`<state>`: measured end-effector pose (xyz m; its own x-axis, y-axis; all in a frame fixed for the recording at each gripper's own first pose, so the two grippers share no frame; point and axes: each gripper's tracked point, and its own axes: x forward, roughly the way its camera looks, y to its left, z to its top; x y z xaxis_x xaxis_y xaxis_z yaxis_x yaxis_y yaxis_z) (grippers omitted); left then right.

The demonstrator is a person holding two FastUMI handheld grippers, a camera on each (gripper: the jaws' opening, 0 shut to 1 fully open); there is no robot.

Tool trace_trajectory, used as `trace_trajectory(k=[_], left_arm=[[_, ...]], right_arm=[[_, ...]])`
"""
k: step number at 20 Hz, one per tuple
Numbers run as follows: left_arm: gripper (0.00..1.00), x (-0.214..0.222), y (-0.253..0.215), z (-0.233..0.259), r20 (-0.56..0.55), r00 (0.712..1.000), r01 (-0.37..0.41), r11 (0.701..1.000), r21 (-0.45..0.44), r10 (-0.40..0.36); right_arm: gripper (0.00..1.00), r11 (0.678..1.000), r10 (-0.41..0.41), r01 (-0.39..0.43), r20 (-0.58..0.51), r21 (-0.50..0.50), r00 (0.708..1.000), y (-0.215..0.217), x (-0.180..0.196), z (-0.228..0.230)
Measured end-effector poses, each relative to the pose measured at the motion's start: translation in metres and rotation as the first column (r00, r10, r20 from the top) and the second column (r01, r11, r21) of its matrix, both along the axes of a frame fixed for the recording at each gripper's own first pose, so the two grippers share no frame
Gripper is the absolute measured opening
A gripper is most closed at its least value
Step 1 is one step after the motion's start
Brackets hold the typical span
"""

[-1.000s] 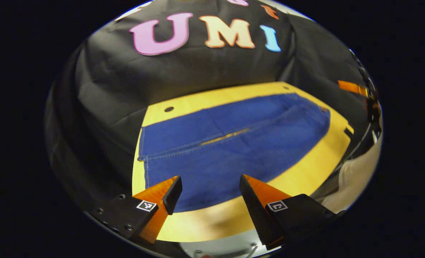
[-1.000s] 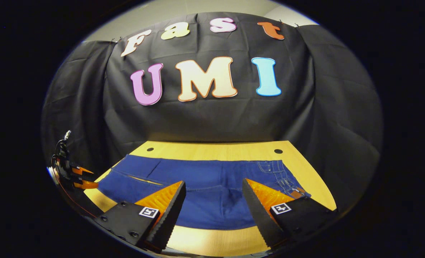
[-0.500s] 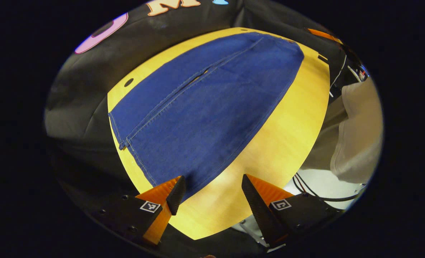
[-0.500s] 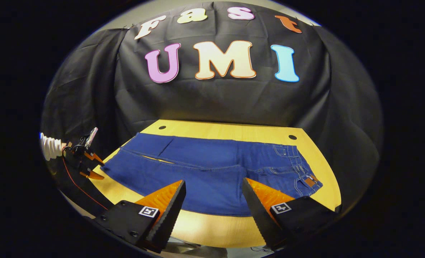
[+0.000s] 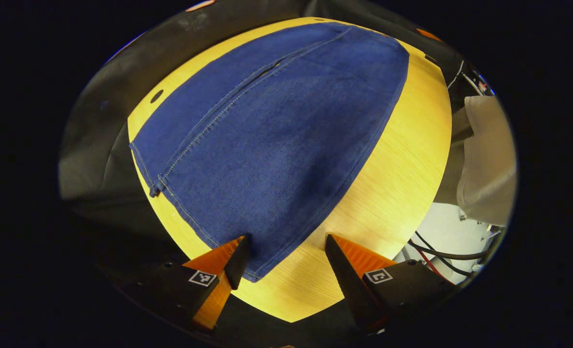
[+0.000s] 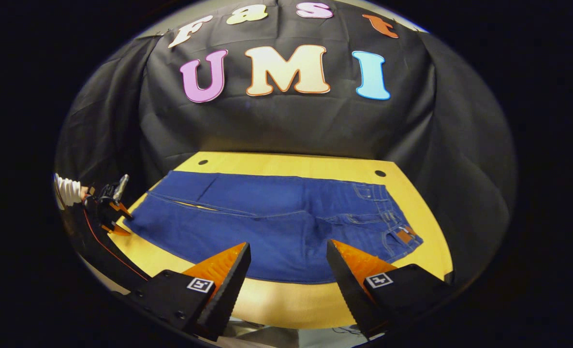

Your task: Grasp the waist and the cuffs of the jeans and fold them to make the two legs overlap; first hold the waist and fold one-third of the jeans toward the cuffs, then hold the cuffs and fold the remaining one-third in the same direction to finish folding.

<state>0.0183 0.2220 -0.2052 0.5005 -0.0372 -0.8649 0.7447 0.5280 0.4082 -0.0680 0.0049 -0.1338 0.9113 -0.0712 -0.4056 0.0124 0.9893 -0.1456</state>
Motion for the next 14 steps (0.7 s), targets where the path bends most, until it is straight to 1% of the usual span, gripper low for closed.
trace_trajectory(k=[1, 2, 3, 4, 5, 6, 7, 8, 9, 10, 11, 13, 14], left_arm=[[0.99, -0.001, -0.002, -0.001, -0.017, 1.000, 0.005, 1.000, 0.000, -0.005], [0.93, -0.001, -0.002, -0.002, -0.033, 0.999, 0.012, 1.000, -0.009, -0.013], [0.93, -0.003, -0.004, -0.005, -0.059, 0.998, 0.019, 1.000, -0.011, -0.020], [0.92, -0.004, -0.005, -0.005, -0.080, 0.996, 0.027, 1.000, -0.010, -0.028], [0.91, -0.003, -0.006, -0.007, -0.102, 0.994, 0.037, 0.999, -0.006, -0.037], [0.91, -0.002, -0.004, -0.007, -0.115, 0.992, 0.049, 0.999, 0.007, -0.048], [0.91, 0.002, -0.002, -0.009, -0.128, 0.991, 0.049, 0.999, 0.017, -0.046], [0.92, 0.001, -0.001, -0.008, -0.138, 0.990, 0.042, 0.999, 0.027, -0.038], [0.92, 0.001, -0.003, -0.009, -0.145, 0.989, 0.043, 0.998, 0.036, -0.037], [0.93, -0.001, -0.004, -0.008, -0.151, 0.988, 0.039, 0.998, 0.047, -0.032], [0.92, -0.001, -0.003, -0.009, -0.155, 0.988, 0.030, 0.998, 0.055, -0.021], [0.88, -0.003, -0.005, -0.009, -0.163, 0.987, 0.015, 0.997, 0.070, -0.003], [0.85, -0.003, -0.007, -0.010, -0.166, 0.986, 0.020, 0.997, 0.080, -0.006]], right_arm=[[0.98, 1.000, -0.006, 0.006, -0.007, -0.016, 1.000, -0.006, -0.002, 0.000], [0.98, 0.999, -0.016, 0.015, -0.014, -0.032, 1.000, -0.013, -0.003, -0.002], [0.98, 0.999, -0.024, 0.023, -0.018, -0.041, 1.000, -0.019, -0.004, -0.003], [0.93, 0.999, -0.032, 0.031, -0.020, -0.042, 0.999, -0.023, -0.004, -0.003], [0.98, 0.999, -0.037, 0.036, -0.020, -0.034, 0.999, -0.023, -0.004, -0.005], [0.98, 0.999, -0.039, 0.038, -0.022, -0.021, 0.999, -0.022, -0.005, -0.007], [0.98, 0.999, -0.040, 0.040, -0.025, -0.008, 0.999, -0.020, -0.005, -0.010], [0.93, 0.999, -0.039, 0.039, -0.033, 0.000, 0.999, -0.019, -0.006, -0.015], [0.93, 0.999, -0.035, 0.036, -0.039, 0.003, 0.999, -0.018, -0.007, -0.018], [0.98, 1.000, -0.028, 0.028, -0.045, 0.005, 0.999, -0.015, -0.008, -0.022], [0.94, 1.000, -0.020, 0.020, -0.053, 0.004, 0.998, -0.014, -0.009, -0.026], [0.94, 1.000, -0.003, 0.004, -0.066, 0.005, 0.998, -0.012, -0.010, -0.031], [0.98, 1.000, 0.005, -0.005, -0.071, 0.010, 0.997, -0.010, -0.010, -0.033]])
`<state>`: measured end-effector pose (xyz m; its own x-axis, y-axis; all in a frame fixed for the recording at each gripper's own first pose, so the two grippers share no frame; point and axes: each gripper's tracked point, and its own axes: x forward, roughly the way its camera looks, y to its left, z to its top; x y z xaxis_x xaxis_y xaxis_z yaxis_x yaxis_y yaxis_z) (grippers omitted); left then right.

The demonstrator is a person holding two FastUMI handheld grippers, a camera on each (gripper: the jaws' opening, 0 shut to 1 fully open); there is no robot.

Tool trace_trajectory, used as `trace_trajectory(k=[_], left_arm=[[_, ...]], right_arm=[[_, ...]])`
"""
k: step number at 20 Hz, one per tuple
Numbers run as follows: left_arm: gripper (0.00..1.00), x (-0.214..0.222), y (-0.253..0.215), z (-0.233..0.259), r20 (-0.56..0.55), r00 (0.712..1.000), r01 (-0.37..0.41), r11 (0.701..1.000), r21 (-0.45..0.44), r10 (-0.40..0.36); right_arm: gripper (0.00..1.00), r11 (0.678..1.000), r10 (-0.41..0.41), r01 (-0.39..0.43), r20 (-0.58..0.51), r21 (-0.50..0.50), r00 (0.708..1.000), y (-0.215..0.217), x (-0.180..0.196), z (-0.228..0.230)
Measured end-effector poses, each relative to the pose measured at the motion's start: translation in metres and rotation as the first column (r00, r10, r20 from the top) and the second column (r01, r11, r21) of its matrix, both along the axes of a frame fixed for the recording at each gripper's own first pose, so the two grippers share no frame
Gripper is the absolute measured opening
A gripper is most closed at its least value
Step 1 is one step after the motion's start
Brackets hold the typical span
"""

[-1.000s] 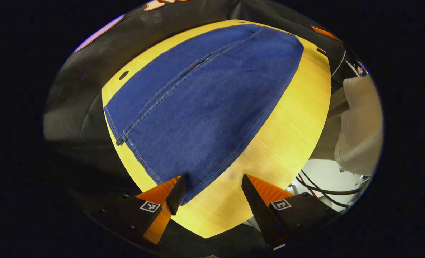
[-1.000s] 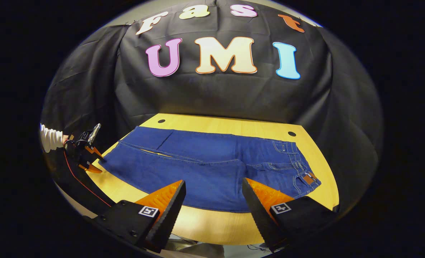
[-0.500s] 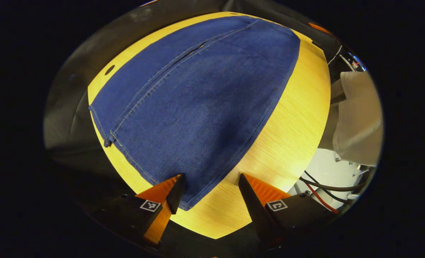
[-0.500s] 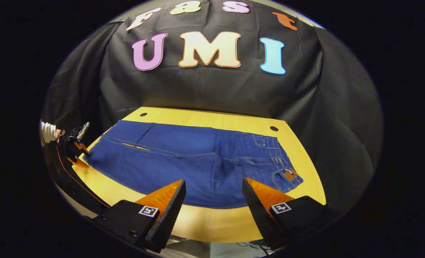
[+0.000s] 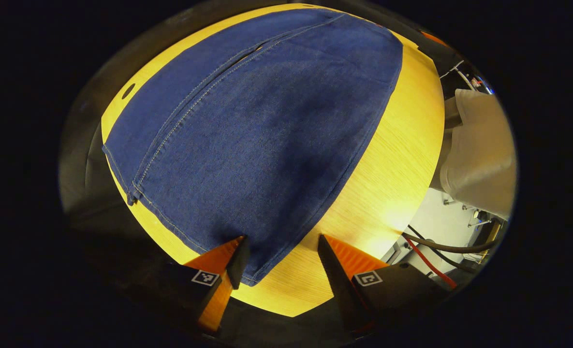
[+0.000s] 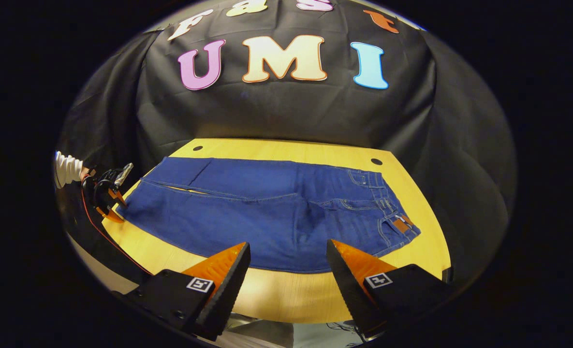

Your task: Grasp the waist and the cuffs of the jeans and fold them to make the two legs overlap; first hold the waist and fold one-third of the jeans toward the cuffs, then hold the cuffs and fold the remaining one-third in the same direction to finish folding.

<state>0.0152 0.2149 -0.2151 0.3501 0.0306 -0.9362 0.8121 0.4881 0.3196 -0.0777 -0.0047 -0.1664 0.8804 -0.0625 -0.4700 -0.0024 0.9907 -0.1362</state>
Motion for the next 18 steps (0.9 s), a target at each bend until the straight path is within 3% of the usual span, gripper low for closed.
trace_trajectory(k=[3, 4, 5, 6, 7, 8, 12, 13, 15, 18], left_arm=[[0.53, -0.005, -0.005, -0.003, 0.007, 0.999, 0.042, 0.999, 0.022, -0.042], [0.46, -0.007, -0.007, -0.005, 0.011, 0.999, 0.042, 0.999, 0.031, -0.043], [0.31, -0.009, -0.007, -0.003, 0.020, 0.999, 0.041, 0.999, 0.035, -0.042], [0.25, -0.005, -0.006, -0.003, 0.039, 0.998, 0.039, 0.998, 0.041, -0.041], [0.07, -0.003, -0.005, -0.003, 0.051, 0.998, 0.024, 0.999, 0.039, -0.026], [0.00, -0.003, -0.006, -0.004, 0.060, 0.998, 0.009, 0.999, 0.032, -0.011], [0.00, -0.003, -0.007, -0.004, 0.061, 0.998, -0.021, 0.999, 0.042, 0.018], [0.00, -0.003, -0.007, -0.004, 0.056, 0.998, -0.021, 0.999, 0.046, 0.018], [0.00, -0.004, -0.008, -0.004, 0.051, 0.998, -0.029, 0.999, 0.044, 0.027], [0.00, -0.003, -0.008, -0.004, 0.042, 0.998, -0.054, 0.997, 0.045, 0.053]], right_arm=[[0.98, 1.000, 0.019, -0.018, -0.008, 0.018, 1.000, 0.002, 0.000, -0.004], [0.98, 1.000, 0.023, -0.023, -0.013, 0.021, 1.000, 0.001, 0.000, -0.005], [0.98, 0.999, 0.027, -0.027, -0.019, 0.020, 0.999, -0.002, 0.000, -0.006], [0.98, 0.999, 0.033, -0.032, -0.026, 0.018, 0.999, -0.005, 0.001, -0.007], [0.94, 0.999, 0.041, -0.041, -0.035, 0.014, 0.999, -0.010, 0.001, -0.009], [0.98, 0.999, 0.052, -0.052, -0.044, 0.006, 0.998, -0.015, 0.001, -0.009], [0.94, 0.988, 0.130, -0.140, -0.130, -0.065, 0.983, -0.043, 0.002, -0.020], [0.98, 0.982, 0.150, -0.166, -0.162, -0.086, 0.975, -0.051, 0.003, -0.025], [0.94, 0.965, 0.191, -0.224, -0.220, -0.134, 0.957, -0.065, 0.008, -0.034], [1.00, 0.928, 0.239, -0.313, -0.319, -0.202, 0.917, -0.091, 0.019, -0.045]])
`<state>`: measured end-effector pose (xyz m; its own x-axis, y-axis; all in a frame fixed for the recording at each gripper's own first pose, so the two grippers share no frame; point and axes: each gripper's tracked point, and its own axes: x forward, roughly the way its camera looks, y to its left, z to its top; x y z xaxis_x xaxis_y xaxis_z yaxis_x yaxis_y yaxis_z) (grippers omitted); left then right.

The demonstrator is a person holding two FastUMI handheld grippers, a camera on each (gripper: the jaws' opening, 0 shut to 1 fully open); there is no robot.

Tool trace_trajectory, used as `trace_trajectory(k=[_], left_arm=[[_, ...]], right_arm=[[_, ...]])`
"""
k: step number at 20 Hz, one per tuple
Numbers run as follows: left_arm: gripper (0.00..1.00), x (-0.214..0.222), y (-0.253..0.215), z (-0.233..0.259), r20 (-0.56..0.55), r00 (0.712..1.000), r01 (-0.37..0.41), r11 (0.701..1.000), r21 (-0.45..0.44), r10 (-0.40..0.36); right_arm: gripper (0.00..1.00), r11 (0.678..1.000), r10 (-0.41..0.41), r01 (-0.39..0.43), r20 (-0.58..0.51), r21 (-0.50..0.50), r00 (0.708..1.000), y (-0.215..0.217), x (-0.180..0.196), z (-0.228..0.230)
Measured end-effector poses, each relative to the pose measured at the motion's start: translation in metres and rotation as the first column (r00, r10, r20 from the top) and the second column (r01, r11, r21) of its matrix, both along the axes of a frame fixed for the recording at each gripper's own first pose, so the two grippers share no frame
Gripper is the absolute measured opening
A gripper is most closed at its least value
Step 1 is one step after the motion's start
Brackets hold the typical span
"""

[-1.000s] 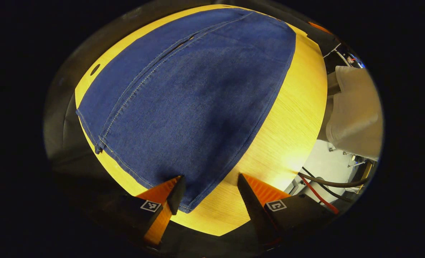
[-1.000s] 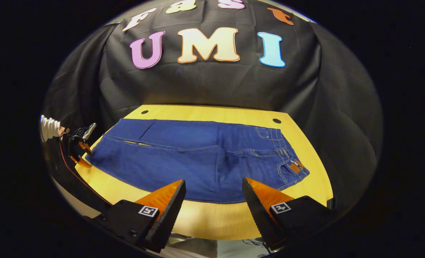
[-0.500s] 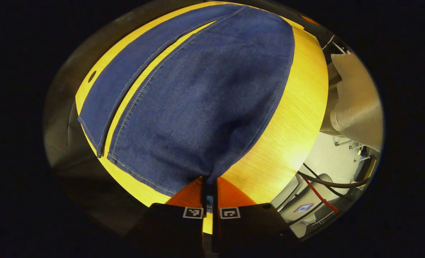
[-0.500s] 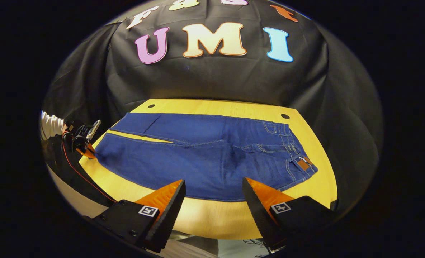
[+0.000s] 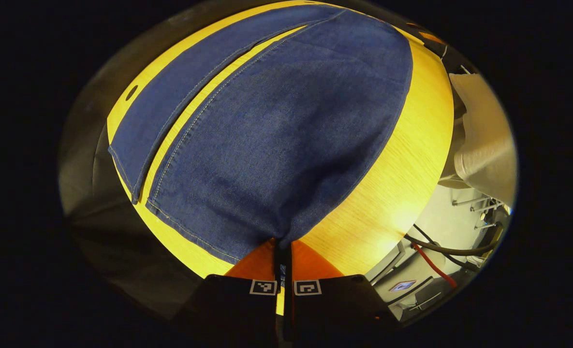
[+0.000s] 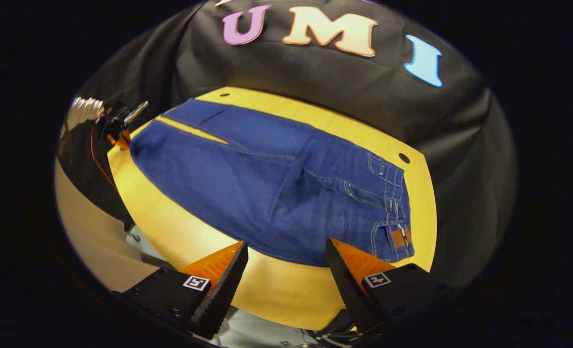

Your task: Grasp the waist and the cuffs of the jeans and fold them to make the two legs overlap; first hold the waist and fold one-third of the jeans toward the cuffs, then hold the cuffs and fold the remaining one-third in the same direction to finish folding.

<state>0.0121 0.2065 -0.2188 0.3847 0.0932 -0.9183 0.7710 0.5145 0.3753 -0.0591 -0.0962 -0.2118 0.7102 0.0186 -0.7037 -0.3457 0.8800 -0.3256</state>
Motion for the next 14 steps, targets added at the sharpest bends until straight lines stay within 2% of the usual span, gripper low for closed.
trace_trajectory(k=[4, 9, 11, 14], left_arm=[[0.00, 0.001, 0.000, -0.001, -0.003, 1.000, -0.010, 1.000, 0.013, 0.010], [0.00, 0.001, 0.001, -0.001, 0.002, 1.000, -0.010, 0.999, 0.043, 0.010], [0.00, 0.001, 0.001, -0.001, 0.008, 1.000, -0.015, 0.999, 0.050, 0.015], [0.00, 0.002, 0.002, -0.002, 0.014, 1.000, -0.025, 0.998, 0.063, 0.024]], right_arm=[[0.99, 0.986, 0.076, -0.094, -0.130, -0.136, 0.989, -0.039, 0.007, -0.022], [0.99, 0.938, 0.168, -0.247, -0.306, -0.243, 0.937, -0.066, 0.008, -0.048], [1.00, 0.924, 0.186, -0.281, -0.336, -0.261, 0.923, -0.073, 0.013, -0.056], [1.00, 0.927, 0.188, -0.290, -0.373, -0.238, 0.908, -0.078, 0.018, -0.067]])
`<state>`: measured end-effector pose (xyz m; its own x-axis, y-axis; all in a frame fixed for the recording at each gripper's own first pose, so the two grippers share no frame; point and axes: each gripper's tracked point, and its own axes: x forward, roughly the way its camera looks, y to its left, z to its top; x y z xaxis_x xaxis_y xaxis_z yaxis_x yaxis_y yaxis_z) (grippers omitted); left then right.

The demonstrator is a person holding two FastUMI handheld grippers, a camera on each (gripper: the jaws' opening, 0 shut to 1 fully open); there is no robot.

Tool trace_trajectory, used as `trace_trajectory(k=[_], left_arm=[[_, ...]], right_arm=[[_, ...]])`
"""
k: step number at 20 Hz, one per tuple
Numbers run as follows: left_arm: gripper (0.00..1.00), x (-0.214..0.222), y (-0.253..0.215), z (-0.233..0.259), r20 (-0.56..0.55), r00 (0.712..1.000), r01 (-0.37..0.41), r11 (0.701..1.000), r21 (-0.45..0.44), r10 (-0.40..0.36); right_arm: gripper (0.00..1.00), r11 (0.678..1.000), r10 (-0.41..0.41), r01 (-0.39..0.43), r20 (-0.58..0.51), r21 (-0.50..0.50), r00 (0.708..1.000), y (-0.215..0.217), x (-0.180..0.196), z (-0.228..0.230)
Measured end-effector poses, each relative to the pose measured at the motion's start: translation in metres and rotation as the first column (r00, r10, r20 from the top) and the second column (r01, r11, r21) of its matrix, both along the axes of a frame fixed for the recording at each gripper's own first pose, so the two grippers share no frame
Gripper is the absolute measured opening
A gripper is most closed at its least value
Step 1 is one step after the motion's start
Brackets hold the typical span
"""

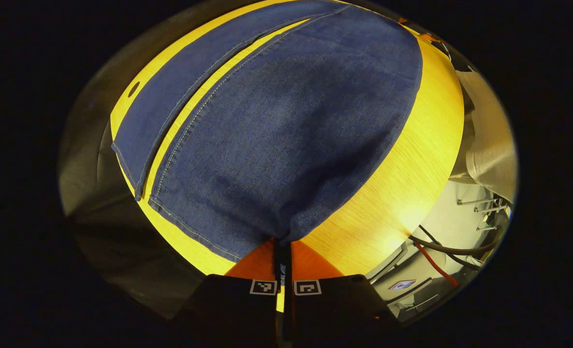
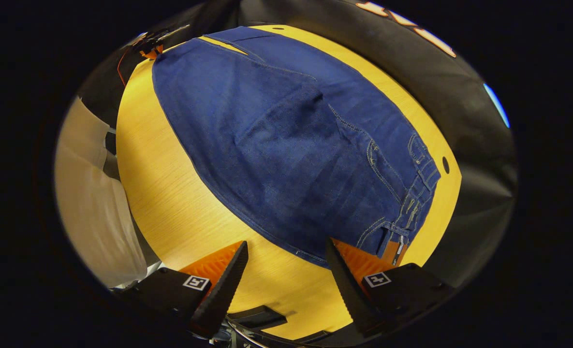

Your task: Grasp the waist and the cuffs of the jeans and fold them to make the two legs overlap; first hold the waist and fold one-third of the jeans toward the cuffs, then hold the cuffs and fold the remaining one-third in the same direction to finish folding.

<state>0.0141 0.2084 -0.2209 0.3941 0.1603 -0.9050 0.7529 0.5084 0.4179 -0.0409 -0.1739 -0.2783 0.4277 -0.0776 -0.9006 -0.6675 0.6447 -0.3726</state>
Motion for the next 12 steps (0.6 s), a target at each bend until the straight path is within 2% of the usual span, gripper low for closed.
trace_trajectory(k=[5, 6, 7, 8, 9, 10, 11, 12], left_arm=[[0.00, 0.000, 0.000, 0.001, 0.008, 1.000, -0.003, 1.000, 0.022, 0.003], [0.00, -0.001, 0.001, 0.001, 0.009, 1.000, -0.003, 1.000, 0.023, 0.003], [0.00, -0.001, 0.001, 0.001, 0.008, 1.000, -0.005, 1.000, 0.022, 0.005], [0.00, -0.001, 0.001, 0.001, 0.005, 1.000, -0.005, 1.000, 0.023, 0.005], [0.00, -0.001, 0.001, 0.001, 0.004, 1.000, -0.003, 1.000, 0.026, 0.002], [0.00, -0.001, 0.001, 0.001, 0.005, 1.000, 0.001, 1.000, 0.030, -0.001], [0.00, -0.001, 0.001, 0.001, 0.007, 1.000, 0.001, 1.000, 0.030, -0.002], [0.00, -0.001, 0.001, 0.001, 0.009, 1.000, -0.002, 1.000, 0.028, 0.002]], right_arm=[[0.99, 1.000, -0.004, 0.002, -0.067, -0.024, 0.998, -0.009, 0.004, -0.015], [0.94, 1.000, 0.000, -0.002, -0.079, -0.018, 0.997, -0.010, 0.003, -0.014], [0.94, 1.000, 0.005, -0.005, -0.101, -0.007, 0.995, -0.008, 0.002, -0.016], [1.00, 1.000, 0.000, 0.000, -0.131, 0.002, 0.991, -0.006, -0.001, -0.020], [0.86, 1.000, -0.016, 0.017, -0.163, 0.003, 0.987, -0.005, -0.004, -0.022], [0.89, 0.999, -0.043, 0.042, -0.173, -0.006, 0.984, -0.006, -0.003, -0.024], [0.86, 0.999, -0.052, 0.050, -0.183, -0.019, 0.982, -0.006, -0.003, -0.023], [0.75, 0.999, -0.046, 0.042, -0.181, -0.023, 0.982, -0.005, -0.001, -0.022]])
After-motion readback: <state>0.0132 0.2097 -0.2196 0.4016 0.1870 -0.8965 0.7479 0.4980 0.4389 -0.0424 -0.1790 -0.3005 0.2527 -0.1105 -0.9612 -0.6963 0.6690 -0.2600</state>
